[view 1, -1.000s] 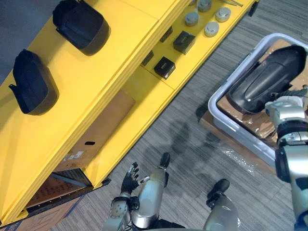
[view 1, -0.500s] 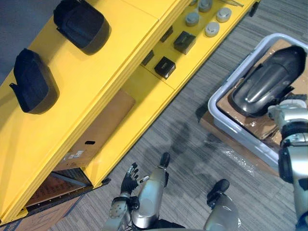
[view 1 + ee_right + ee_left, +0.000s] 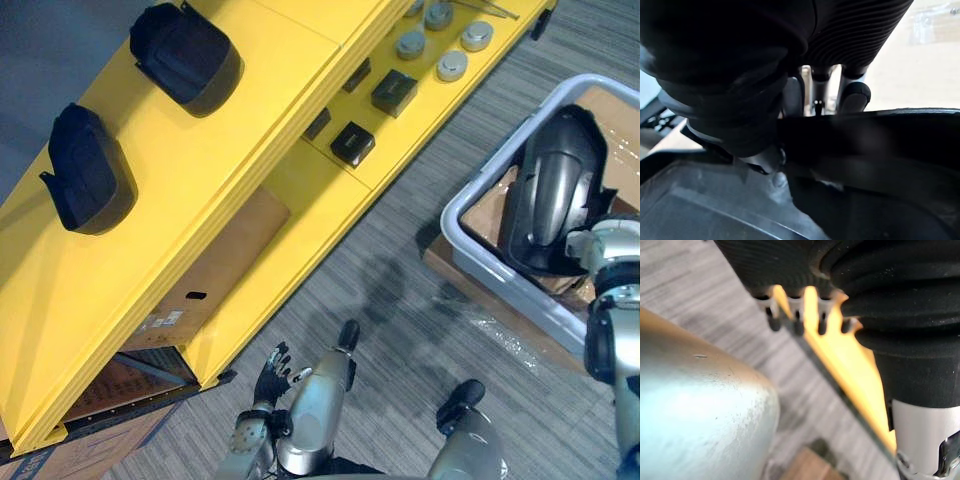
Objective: Walk over and take plastic housings, then place them on the shelf
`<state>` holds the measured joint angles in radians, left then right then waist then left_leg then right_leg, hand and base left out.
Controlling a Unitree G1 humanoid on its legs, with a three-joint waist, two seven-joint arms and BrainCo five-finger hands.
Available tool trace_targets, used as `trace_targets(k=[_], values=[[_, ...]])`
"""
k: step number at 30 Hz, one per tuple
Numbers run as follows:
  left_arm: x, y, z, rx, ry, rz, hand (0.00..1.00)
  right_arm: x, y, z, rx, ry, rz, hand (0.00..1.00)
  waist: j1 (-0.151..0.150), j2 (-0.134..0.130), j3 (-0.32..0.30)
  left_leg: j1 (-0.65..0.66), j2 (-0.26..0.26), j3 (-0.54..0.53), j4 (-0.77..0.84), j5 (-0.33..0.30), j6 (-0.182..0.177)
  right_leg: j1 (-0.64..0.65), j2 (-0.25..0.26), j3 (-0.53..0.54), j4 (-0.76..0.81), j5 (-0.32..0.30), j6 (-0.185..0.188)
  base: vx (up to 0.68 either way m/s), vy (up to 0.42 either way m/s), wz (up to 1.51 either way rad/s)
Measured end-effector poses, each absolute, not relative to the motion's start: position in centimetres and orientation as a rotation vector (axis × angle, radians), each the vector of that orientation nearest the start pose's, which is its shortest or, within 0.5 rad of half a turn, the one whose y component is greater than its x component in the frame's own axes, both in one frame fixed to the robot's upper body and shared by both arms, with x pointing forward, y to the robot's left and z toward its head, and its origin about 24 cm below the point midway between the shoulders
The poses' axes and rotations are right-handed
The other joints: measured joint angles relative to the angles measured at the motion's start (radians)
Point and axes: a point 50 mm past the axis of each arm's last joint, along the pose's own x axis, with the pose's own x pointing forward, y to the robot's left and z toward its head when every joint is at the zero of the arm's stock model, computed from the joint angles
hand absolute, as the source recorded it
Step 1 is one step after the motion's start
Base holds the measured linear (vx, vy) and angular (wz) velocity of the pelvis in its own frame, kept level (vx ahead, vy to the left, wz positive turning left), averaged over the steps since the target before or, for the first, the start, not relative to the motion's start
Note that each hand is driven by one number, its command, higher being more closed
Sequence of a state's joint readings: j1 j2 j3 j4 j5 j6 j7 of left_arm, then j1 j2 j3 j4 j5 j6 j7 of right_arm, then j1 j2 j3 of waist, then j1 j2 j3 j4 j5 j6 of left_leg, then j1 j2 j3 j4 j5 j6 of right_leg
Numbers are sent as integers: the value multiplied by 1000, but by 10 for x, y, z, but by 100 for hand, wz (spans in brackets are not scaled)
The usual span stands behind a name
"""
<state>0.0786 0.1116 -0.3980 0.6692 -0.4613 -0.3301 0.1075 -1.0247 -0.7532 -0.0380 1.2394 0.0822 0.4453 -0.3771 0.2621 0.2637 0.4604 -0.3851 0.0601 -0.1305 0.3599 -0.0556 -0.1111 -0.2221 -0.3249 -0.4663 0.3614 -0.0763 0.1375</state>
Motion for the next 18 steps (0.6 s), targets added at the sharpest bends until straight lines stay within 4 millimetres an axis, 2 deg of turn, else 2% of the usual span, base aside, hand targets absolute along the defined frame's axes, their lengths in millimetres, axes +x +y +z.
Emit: trace_targets(k=[5, 10, 12, 14, 15, 16, 18], values=[[178, 123, -90, -223, 465, -19, 0, 343, -381, 164, -556, 396, -875, 100, -13, -16, 11, 12, 5, 2, 0, 0, 0, 20, 15, -1, -21, 14, 5, -1, -1, -2], [190, 128, -66, -180, 337, -40, 0, 353, -369, 173, -723, 255, -810, 100, -47, -71, 50, 44, 39, 28, -3, -11, -6, 53, 57, 17, -78, 40, -3, -11, -7, -21], [204, 125, -50, -150, 261, -50, 0, 356, -363, 180, -787, 207, -801, 100, -62, -88, 61, 53, 54, 54, -5, -14, -7, 52, 72, 40, -98, 55, -9, -6, -3, -40], [228, 120, -30, -86, 164, -61, 0, 360, -355, 185, -830, 143, -794, 100, -87, -97, 62, 54, 70, 77, -6, -15, -8, 52, 92, 63, -125, 84, -15, 14, -6, -39], [245, 119, -17, -40, 114, -60, 0, 362, -350, 184, -853, 124, -783, 100, -102, -104, 64, 57, 80, 90, -6, -15, -8, 51, 102, 76, -140, 97, -16, 7, -6, -33], [252, 119, -12, -17, 95, -58, 0, 363, -347, 184, -862, 120, -778, 100, -109, -107, 66, 60, 84, 96, -7, -15, -8, 51, 106, 82, -144, 102, -18, -10, -3, -46], [286, 121, 10, 115, 24, -57, 0, 369, -333, 177, -885, 110, -746, 100, -123, -132, 68, 83, 104, 138, -20, -15, -9, 50, 125, 118, -171, 124, -25, -16, -10, -50]])
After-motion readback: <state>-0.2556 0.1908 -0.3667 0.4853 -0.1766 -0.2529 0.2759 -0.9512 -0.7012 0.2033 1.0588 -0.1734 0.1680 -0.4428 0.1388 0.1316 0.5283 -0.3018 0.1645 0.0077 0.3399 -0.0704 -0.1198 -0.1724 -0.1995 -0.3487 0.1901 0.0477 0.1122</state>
